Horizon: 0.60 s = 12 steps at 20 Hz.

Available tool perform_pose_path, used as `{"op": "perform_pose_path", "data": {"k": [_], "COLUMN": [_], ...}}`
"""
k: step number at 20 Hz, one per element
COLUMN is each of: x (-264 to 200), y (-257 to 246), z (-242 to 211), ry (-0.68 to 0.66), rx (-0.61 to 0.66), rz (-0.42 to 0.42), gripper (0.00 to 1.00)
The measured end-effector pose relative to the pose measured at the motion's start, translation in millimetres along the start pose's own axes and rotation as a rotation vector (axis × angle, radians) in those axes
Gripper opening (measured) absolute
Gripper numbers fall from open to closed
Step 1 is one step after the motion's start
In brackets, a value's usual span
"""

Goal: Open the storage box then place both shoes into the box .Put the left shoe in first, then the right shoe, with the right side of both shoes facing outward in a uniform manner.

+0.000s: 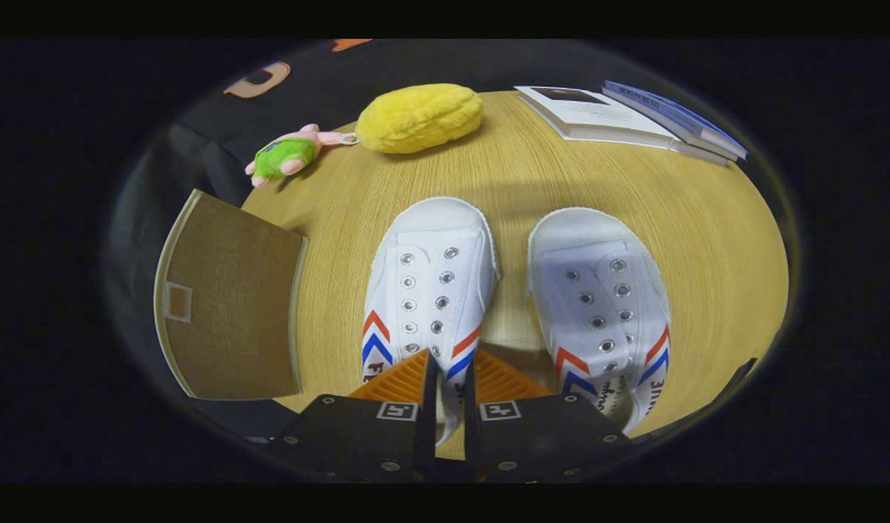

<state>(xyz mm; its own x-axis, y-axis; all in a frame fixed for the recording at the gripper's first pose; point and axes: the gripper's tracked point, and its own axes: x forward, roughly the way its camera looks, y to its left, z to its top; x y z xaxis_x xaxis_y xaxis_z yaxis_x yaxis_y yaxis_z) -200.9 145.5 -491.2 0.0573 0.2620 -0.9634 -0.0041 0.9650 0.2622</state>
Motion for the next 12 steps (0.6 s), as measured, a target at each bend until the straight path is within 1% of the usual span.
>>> {"op": "perform_pose_path", "data": {"k": [2,4,6,12], "x": [-1,-3,-6,-27], "y": [0,0,-1,22], "z": [0,1,3,19], "ry": [0.007,-0.005,-0.031,-0.076], "rx": [0.046,0.091,0.081,0.107], "rz": [0.01,-0.008,-0.027,0.027], "gripper": [0.16,0.11,0.08,0.06]}}
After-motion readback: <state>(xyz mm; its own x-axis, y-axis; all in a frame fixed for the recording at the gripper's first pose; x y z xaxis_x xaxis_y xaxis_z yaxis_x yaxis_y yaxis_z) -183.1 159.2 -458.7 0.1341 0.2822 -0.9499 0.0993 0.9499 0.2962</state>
